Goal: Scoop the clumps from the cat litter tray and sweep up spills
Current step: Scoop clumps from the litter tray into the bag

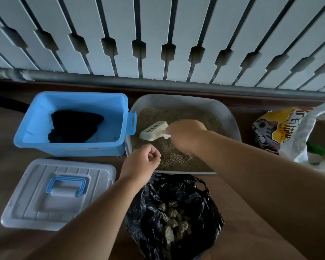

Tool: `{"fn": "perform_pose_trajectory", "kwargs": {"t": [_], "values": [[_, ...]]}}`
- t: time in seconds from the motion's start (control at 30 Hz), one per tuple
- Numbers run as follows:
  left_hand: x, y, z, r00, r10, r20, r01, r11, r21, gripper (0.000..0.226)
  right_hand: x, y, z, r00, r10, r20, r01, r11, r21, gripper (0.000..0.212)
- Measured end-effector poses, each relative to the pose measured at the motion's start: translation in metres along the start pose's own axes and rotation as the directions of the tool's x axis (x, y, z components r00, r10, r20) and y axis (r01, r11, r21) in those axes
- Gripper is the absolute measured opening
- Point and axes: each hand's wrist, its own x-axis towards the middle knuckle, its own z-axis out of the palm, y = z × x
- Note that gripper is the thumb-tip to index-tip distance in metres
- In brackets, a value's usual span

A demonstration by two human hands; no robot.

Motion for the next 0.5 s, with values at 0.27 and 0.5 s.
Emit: {"fn": "perform_pose_trajectory", "kwargs": {"t": [0.27,0.5], "values": [[0.003,0.002,0.001,1.0,0.001,0.002,-0.001,1.0,0.019,0.005,-0.054,0.086,-0.009,0.998,0.023,0.063,-0.04,0.955,0.293,0.033],[0.004,0.009,0.009,0.996,-0.057,-0.073,0.063,0.994,0.087,0.004,-0.087,0.13,0.001,0.949,0.229,0.216,-0.304,0.481,0.822,0.017]]}}
